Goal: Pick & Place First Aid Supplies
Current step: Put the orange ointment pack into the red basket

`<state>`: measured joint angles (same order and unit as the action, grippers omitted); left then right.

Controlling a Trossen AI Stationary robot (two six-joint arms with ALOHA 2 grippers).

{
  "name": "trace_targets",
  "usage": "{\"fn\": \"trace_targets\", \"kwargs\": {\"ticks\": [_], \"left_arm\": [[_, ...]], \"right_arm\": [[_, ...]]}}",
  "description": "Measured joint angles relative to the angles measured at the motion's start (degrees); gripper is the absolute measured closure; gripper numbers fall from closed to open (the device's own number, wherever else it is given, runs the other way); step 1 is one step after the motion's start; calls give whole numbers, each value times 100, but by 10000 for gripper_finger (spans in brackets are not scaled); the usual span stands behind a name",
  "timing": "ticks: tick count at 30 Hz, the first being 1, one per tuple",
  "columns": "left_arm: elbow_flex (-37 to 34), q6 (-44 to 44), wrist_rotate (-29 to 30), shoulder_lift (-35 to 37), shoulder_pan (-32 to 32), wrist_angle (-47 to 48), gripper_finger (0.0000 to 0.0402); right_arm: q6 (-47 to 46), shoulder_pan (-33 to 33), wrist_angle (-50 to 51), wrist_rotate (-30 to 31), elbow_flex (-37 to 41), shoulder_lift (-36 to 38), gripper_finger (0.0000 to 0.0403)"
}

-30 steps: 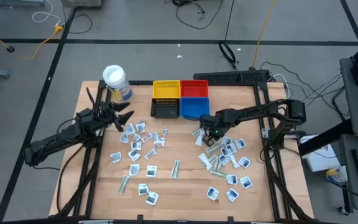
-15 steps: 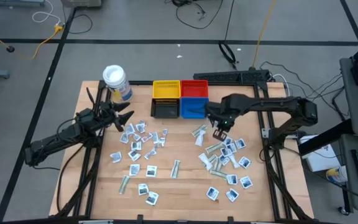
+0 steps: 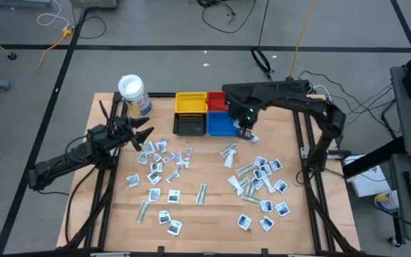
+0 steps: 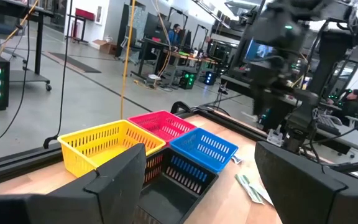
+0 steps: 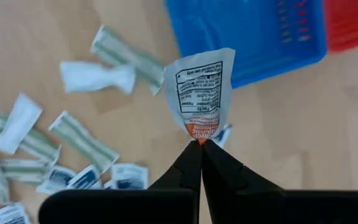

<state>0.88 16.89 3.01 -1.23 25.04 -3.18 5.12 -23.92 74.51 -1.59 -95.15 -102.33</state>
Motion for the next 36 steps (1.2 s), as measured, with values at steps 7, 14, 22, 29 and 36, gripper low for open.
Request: {"fn": "trace_targets", "kwargs": {"ticks": [7, 14, 22, 29, 36], "left_arm": [[0, 1, -1, 0, -2, 0, 96], [-1, 1, 0, 0, -2, 0, 96], [-1, 1, 0, 0, -2, 0, 96], [0, 0, 0, 0, 0, 0, 96], [-2, 0, 0, 0, 0, 0, 96]], "right_arm": [[558, -571, 393, 2, -1424, -1013, 403], [1032, -1033, 723, 57, -2940, -1927, 403], [1078, -1298, 553, 218, -3337, -2599, 403], [1074, -1285, 108, 326, -3336, -3055, 403], [1088, -1272, 3, 328, -3269, -3408, 403]]}}
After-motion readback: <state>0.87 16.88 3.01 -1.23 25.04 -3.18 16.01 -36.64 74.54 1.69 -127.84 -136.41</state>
